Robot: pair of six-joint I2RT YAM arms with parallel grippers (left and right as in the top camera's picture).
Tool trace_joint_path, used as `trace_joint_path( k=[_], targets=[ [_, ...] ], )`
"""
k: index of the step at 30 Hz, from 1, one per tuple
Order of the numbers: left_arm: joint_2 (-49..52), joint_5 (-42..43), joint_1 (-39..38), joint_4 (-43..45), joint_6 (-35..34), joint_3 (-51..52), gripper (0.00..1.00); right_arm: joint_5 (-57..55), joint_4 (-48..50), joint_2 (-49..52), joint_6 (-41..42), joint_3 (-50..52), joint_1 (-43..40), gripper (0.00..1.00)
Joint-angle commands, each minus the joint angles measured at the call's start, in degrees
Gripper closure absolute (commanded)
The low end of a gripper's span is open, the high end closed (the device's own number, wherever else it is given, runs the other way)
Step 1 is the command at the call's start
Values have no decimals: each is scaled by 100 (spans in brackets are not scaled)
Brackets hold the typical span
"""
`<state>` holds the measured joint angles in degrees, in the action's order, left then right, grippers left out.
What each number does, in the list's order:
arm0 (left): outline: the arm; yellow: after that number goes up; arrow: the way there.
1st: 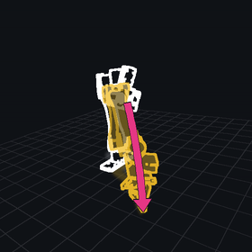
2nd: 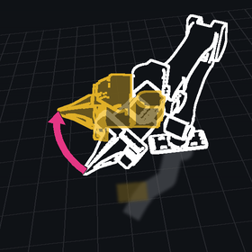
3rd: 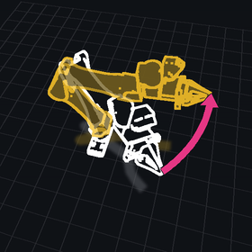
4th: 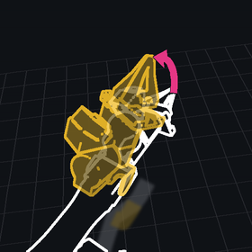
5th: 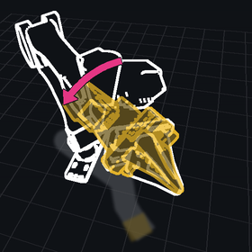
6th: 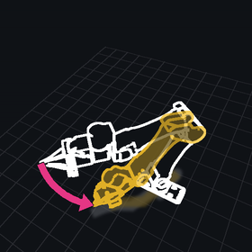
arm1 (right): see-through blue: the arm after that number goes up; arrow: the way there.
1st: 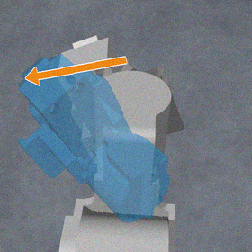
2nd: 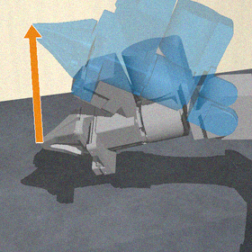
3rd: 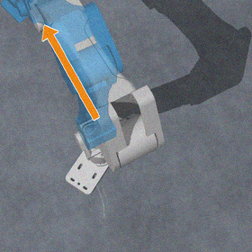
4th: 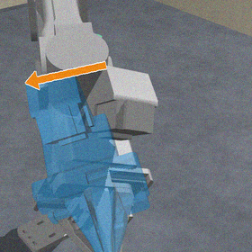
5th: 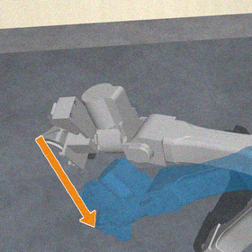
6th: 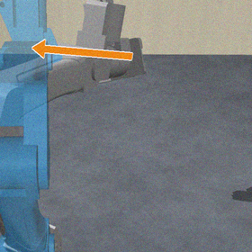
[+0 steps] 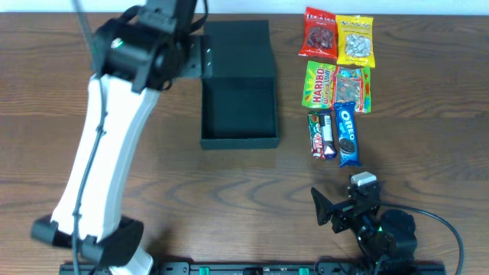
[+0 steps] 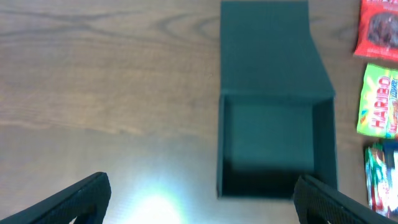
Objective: Pack container
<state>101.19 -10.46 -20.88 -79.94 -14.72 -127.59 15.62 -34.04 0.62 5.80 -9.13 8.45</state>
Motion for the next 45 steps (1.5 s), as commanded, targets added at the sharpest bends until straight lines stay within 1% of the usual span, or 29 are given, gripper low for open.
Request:
trace_joint_path(
  k=[1, 3, 6, 8, 9, 11, 12, 13, 15, 16, 17, 20, 21, 22, 24, 26, 29, 31, 33, 34, 37, 42, 45],
  targets=[
    [28, 247, -4, -186, 101, 232, 5, -20, 0, -31, -72, 20, 52, 1],
    [-153, 459, -15, -208, 103, 470, 5, -20, 0, -31, -72, 20, 52, 1],
    [-326, 474, -15, -153, 105, 815, 5, -7, 79, -31, -15, 20, 52, 1],
    [-391, 520, -15, -146, 114, 999, 5, 442, 507, -31, 782, 20, 52, 1],
    [-413, 553, -15, -142, 149, 1060, 5, 800, 713, -31, 1355, 20, 52, 1],
    [-424, 566, -15, -146, 153, 1134, 5, 1502, 970, -31, 2798, 20, 52, 1],
    [-424, 568, -15, -142, 151, 1150, 5, 1792, 981, -31, 3648, 20, 52, 1],
    [-424, 579, -15, -122, 151, 1156, 5, 1849, 957, -31, 4258, 22, 52, 1],
    [-424, 612, -15, -70, 151, 1156, 5, 1849, 881, -31, 4566, 22, 52, 1],
    [-424, 612, -15, -50, 151, 1156, 5, 1781, 957, -31, 4813, 22, 52, 1],
    [-424, 634, -15, -20, 151, 1156, 5, 1576, 1239, -31, 5158, 22, 50, 1],
    [-422, 752, -13, 98, 234, 1156, 5, 1414, 2616, -9, 4640, 17, -57, 1],
    [-422, 752, -13, 136, 234, 1156, 5, 1316, 2977, 42, 4645, 17, -146, 1],
    [-422, 752, -13, 179, 234, 1156, 5, 1305, 3244, 149, 4645, -15, -282, 1],
    [-417, 752, -13, 310, 238, 1156, 5, 1290, 3410, 501, 4634, -153, -601, 1],
    [-411, 752, -13, 544, 317, 1156, 5, 1412, 3418, 1233, 4299, -487, -1106, 1],
    [-378, 623, -7, 907, 455, 1158, 5, 2092, 3604, 2490, 3672, -1198, -1759, 1],
    [-319, 494, 15, 1193, 452, 1158, 5, 2747, 3593, 3689, 3012, -2009, -2229, 1],
    [-212, 494, 59, 1473, 452, 1158, 5, 3152, 3486, 4826, 2361, -2824, -2586, 1],
    [-157, 494, 81, 1578, 452, 1158, 5, 3180, 3375, 5257, 2094, -3145, -2697, 1],
    [39, 522, 142, 1849, 444, 1158, 5, 3084, 2852, 6590, 1287, -4087, -2951, 6],
    [273, 586, 146, 1963, 442, 1158, 5, 2197, 1672, 8393, 262, -5423, -3056, 3],
    [363, 597, 149, 2009, 446, 1158, 5, 1617, 872, 9488, -205, -6347, -3040, 2]
  ],
)
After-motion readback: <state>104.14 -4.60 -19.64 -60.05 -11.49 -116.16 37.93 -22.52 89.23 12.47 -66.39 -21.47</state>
